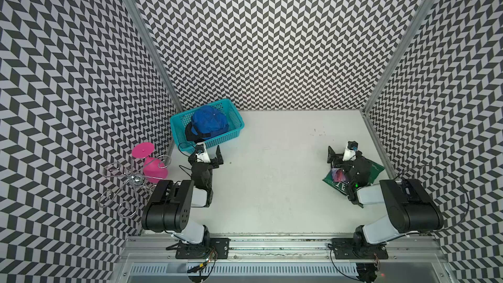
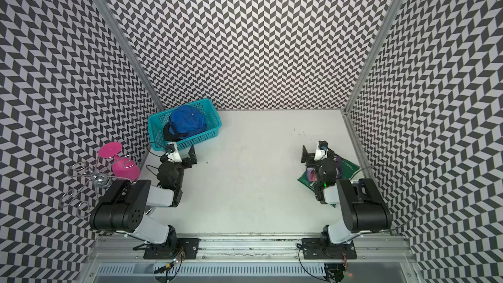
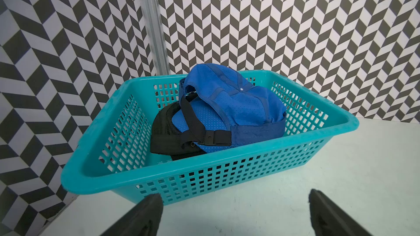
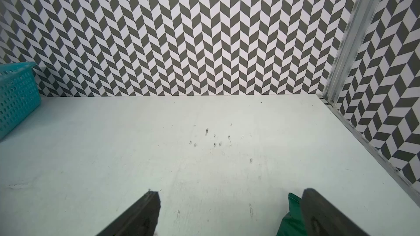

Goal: Turn the baseball cap inside out
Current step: Pick up the baseball cap from the basket.

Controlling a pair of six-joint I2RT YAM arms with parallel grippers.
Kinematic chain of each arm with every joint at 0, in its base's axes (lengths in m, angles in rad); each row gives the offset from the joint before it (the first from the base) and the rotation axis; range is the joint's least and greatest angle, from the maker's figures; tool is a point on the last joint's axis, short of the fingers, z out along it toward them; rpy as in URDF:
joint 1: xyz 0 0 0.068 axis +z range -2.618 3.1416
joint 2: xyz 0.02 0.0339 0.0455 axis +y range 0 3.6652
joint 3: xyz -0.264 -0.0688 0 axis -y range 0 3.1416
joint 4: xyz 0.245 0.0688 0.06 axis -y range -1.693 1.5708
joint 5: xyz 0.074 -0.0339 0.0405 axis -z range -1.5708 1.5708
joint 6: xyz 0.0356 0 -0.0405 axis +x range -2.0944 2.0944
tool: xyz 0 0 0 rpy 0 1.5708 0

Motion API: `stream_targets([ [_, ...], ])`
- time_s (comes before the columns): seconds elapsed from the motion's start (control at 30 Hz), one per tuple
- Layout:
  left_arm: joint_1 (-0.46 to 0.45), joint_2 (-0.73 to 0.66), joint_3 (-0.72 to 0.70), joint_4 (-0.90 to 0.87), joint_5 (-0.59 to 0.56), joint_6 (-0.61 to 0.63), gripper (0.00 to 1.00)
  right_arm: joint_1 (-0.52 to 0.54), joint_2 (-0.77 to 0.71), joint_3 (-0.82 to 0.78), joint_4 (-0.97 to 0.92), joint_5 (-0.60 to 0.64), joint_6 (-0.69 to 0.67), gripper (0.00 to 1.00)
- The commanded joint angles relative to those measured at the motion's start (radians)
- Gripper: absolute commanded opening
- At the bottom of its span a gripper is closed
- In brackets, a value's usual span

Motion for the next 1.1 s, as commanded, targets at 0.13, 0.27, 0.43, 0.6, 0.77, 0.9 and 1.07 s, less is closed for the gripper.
stream_targets([
  [0.13,-0.003,-0.006,0.003,0.012,-0.011,0.005,1.0,-0.002,-0.015,-0.004,0.05,0.0,-0.003,0.99],
  [0.27,-0.002,-0.006,0.003,0.011,-0.011,0.005,1.0,-0.002,-0.011,-0.001,0.045,-0.001,-0.002,1.0],
  [0.43,-0.003,-0.018,-0.001,0.02,0.014,0.018,1.0,-0.002,-0.016,-0.006,0.051,0.001,-0.002,1.0],
  [0.6,-0.043,-0.245,0.138,-0.401,0.081,0.054,1.0,0.01,-0.203,0.078,-0.218,0.13,0.043,0.99],
  [0.77,-0.053,-0.4,0.324,-0.827,0.071,-0.048,1.0,0.01,-0.447,0.256,-0.665,0.083,0.248,1.0],
  [0.9,-0.041,-0.39,0.487,-1.084,0.092,-0.078,1.0,0.041,-0.525,0.35,-0.812,-0.134,0.342,1.0],
  [1.07,0.011,-0.178,0.751,-1.301,0.173,-0.05,1.0,0.227,-0.53,0.399,-0.831,-0.208,0.327,1.0],
])
